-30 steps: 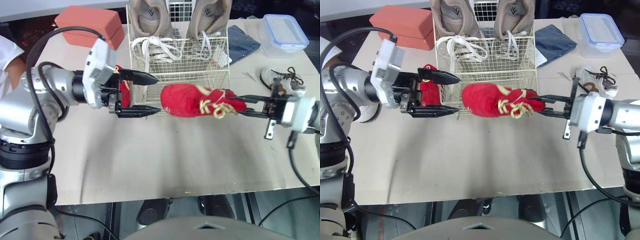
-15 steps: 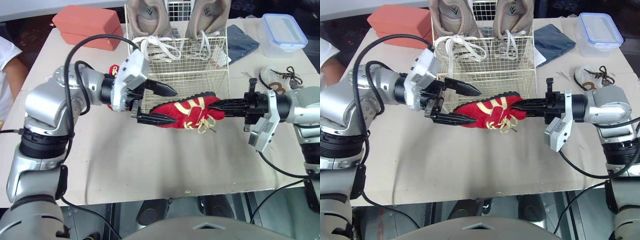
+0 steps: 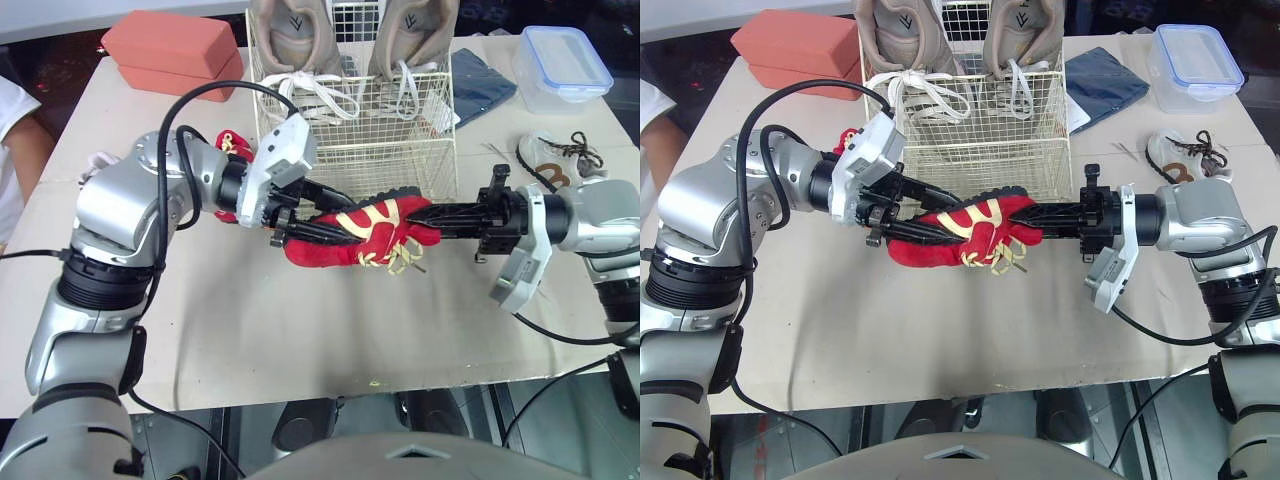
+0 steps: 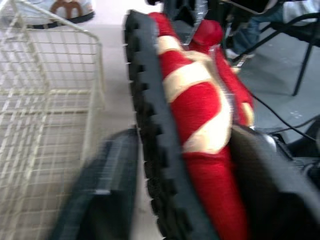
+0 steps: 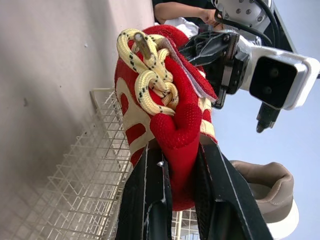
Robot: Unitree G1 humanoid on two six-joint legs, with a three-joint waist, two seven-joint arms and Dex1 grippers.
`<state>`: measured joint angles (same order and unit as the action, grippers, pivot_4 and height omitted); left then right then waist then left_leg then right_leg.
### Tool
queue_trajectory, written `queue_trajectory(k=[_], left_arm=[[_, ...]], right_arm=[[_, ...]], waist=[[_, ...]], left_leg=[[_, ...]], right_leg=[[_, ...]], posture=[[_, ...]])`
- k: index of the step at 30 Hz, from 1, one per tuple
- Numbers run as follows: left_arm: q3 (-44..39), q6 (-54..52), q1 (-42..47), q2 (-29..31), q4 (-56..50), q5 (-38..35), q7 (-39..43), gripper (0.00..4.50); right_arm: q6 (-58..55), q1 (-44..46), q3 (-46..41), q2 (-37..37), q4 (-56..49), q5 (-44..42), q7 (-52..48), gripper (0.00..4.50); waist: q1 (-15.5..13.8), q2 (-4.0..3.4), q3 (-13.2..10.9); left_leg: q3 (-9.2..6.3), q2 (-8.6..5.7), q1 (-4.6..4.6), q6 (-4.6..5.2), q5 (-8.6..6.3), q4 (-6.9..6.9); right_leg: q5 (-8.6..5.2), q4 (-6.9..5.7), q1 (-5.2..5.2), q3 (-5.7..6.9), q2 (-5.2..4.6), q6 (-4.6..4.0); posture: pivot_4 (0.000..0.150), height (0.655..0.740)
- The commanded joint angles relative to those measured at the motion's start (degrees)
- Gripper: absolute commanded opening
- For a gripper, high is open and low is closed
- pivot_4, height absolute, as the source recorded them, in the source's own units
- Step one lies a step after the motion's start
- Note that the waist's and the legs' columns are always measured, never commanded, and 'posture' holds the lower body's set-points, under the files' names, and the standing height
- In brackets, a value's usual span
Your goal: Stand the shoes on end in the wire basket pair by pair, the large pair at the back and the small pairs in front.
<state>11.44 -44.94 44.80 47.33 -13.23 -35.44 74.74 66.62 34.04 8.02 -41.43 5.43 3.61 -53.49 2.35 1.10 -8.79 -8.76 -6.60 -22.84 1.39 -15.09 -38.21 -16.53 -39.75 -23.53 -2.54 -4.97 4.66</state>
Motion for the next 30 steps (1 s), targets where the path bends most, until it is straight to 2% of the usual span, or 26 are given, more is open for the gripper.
queue_trajectory(k=[1,2,3,4,5,8,9,10,13,18,22,25,28,30], left_arm=[[-0.92,0.20,0.54,-0.47,-0.95,-0.14,0.13,0.89],[-1.04,0.35,0.44,-0.62,-0.91,-0.03,0.10,0.59],[-1.30,0.76,0.28,-0.91,-0.77,0.09,-0.07,0.57],[-1.49,1.06,0.17,-1.12,-0.67,0.18,-0.19,0.57],[-1.75,1.79,0.01,-1.37,-0.49,0.42,-0.32,0.57],[-4.01,4.52,-0.66,-3.26,0.62,0.44,-2.05,0.57],[-4.95,5.33,-0.91,-4.02,0.91,0.30,-2.75,0.57],[-6.22,6.17,-1.13,-5.08,1.30,0.09,-3.85,0.57],[-9.52,9.44,-1.61,-8.28,2.47,0.32,-7.48,0.57],[-12.41,15.03,-1.66,-15.26,3.17,1.46,-14.35,0.57],[-12.20,15.57,-3.32,-19.39,1.93,0.57,-17.22,0.57],[-11.40,16.10,-4.68,-19.98,1.48,1.10,-17.15,0.57],[-11.38,16.41,-5.12,-19.68,1.91,1.33,-17.15,0.57],[-11.46,16.41,-5.26,-19.36,2.04,1.25,-16.94,0.57]], right_arm=[[1.10,0.47,-1.18,-0.83,-1.00,-0.97,4.10,0.00],[0.99,0.23,-1.18,-0.99,-0.97,-0.96,4.69,0.00],[0.55,-0.22,-1.19,-1.22,-0.98,-1.42,5.18,0.00],[0.24,-0.52,-1.15,-1.43,-0.98,-1.72,5.60,0.92],[-0.83,-1.03,-0.96,-1.86,-0.93,-2.74,5.88,1.27],[-8.18,-3.38,0.13,-4.30,0.06,-10.10,4.38,2.73],[-11.71,-4.33,0.40,-5.10,0.23,-13.07,3.16,2.88],[-17.27,-6.01,0.52,-5.80,-0.41,-17.57,1.62,3.58],[-34.63,-10.84,-0.61,-6.37,-6.43,-30.40,1.40,4.47],[-64.83,-18.27,-1.41,-8.30,-23.78,-51.61,6.15,4.47],[-78.41,-16.88,-2.96,-1.73,-33.00,-67.80,20.03,4.47],[-83.60,-15.31,-4.22,2.78,-34.93,-74.62,26.95,4.47],[-86.77,-13.98,-6.10,5.78,-34.78,-76.89,30.68,4.47],[-88.33,-13.36,-7.16,6.95,-34.48,-76.78,31.54,3.97]], waist=[[0.01,0.00,0.00],[0.01,0.00,0.00],[0.01,0.00,0.00],[-0.01,0.00,0.00],[-0.01,0.00,0.00],[-0.07,0.01,-0.01],[-0.08,0.02,-0.01],[-0.09,0.02,-0.01],[-0.23,0.04,-0.02],[-0.29,0.03,-0.03],[-0.22,0.04,-0.02],[-0.38,0.06,-0.04],[-0.56,0.07,-0.04],[-0.65,0.06,-0.04]], left_leg=[[0.00,0.00,0.00,0.00,0.00,0.00],[0.00,0.00,0.00,0.00,0.00,0.00],[0.00,0.00,0.00,0.00,0.00,0.00],[0.01,0.00,0.00,0.00,0.00,0.00],[0.00,0.00,0.00,0.00,0.00,0.00],[0.01,0.00,0.00,0.00,0.00,0.00],[0.01,0.00,0.00,0.00,0.00,-0.02],[0.01,0.00,0.00,0.00,0.00,-0.02],[-0.01,0.01,-0.01,0.00,0.00,-0.01],[-0.05,0.02,-0.04,0.01,0.00,-0.02],[-0.05,0.02,-0.03,0.01,-0.01,-0.03],[-0.05,0.02,-0.03,0.01,-0.01,-0.02],[-0.06,-0.01,-0.05,0.01,-0.01,-0.03],[-0.06,-0.03,-0.05,0.02,-0.01,-0.03]], right_leg=[[0.00,0.00,0.00,0.00,0.00,0.00],[0.00,0.00,0.00,0.00,0.00,0.00],[0.00,0.00,0.00,0.00,0.00,0.00],[0.00,0.00,0.00,0.00,0.00,0.00],[0.00,0.00,0.00,0.00,0.00,0.00],[0.00,0.00,0.01,-0.01,-0.02,0.00],[0.00,0.01,0.02,0.00,-0.02,0.00],[0.00,0.01,0.02,-0.01,-0.02,0.00],[0.00,0.02,0.05,0.01,-0.06,0.00],[0.00,0.04,0.05,0.00,-0.28,-0.01],[0.01,0.03,0.06,0.01,-0.31,0.00],[0.01,0.03,0.06,0.01,-0.32,0.00],[0.01,0.04,0.06,0.02,-0.33,0.00],[0.01,0.04,0.05,0.03,-0.33,0.00]], posture=[[0.150,0.7400],[0.150,0.7400],[0.150,0.7400],[0.150,0.7400],[0.150,0.7400],[0.150,0.7400],[0.150,0.7400],[0.150,0.7400],[0.150,0.7400],[0.150,0.7400],[0.150,0.7400],[0.150,0.7400],[0.150,0.7400],[0.150,0.7400]])
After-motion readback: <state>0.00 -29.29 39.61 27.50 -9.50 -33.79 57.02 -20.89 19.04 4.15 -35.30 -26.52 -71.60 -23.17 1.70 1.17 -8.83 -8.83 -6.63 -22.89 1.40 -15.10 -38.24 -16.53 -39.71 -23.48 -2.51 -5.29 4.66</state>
